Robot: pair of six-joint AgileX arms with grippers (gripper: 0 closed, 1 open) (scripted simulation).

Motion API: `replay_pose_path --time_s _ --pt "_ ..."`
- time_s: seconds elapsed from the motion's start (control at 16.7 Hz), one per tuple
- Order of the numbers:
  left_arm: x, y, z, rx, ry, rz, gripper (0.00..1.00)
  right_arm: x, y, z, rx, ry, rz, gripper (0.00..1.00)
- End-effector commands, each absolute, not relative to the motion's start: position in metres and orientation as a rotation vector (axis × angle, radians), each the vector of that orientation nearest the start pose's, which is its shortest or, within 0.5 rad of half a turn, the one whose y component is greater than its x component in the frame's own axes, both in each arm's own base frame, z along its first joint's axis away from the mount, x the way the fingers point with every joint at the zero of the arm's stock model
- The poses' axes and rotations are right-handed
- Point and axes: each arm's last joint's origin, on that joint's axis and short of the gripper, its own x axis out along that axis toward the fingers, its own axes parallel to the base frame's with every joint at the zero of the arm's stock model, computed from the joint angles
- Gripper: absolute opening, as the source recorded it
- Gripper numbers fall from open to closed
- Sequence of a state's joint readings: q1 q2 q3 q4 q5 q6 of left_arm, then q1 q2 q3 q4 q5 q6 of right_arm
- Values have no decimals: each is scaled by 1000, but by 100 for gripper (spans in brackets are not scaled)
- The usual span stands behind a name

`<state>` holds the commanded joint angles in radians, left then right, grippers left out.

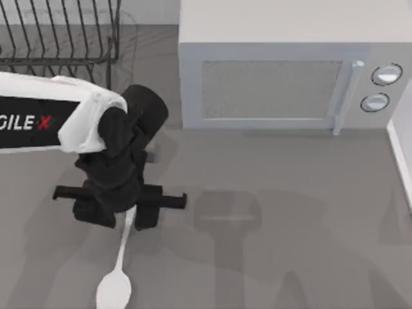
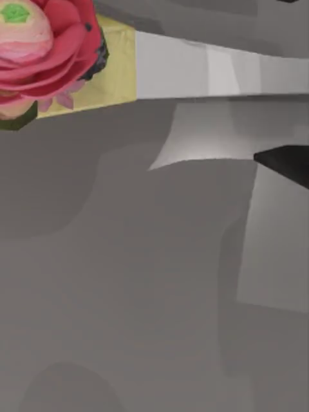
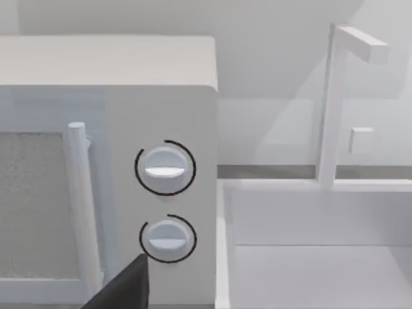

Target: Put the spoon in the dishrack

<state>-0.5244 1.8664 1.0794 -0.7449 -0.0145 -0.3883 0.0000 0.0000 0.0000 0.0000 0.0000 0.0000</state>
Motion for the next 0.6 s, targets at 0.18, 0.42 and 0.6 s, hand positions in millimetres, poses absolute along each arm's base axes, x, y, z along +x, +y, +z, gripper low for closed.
replay_pose_path --time_s 0.18,0.42,0.6 --pt "290 -166 154 96 1523 -104 0 106 -1 160 0 0 0 100" --pt "294 -168 219 109 1553 -92 0 106 -1 160 0 0 0 100" --pt "287 -164 270 113 1560 -91 0 106 -1 160 0 0 0 100"
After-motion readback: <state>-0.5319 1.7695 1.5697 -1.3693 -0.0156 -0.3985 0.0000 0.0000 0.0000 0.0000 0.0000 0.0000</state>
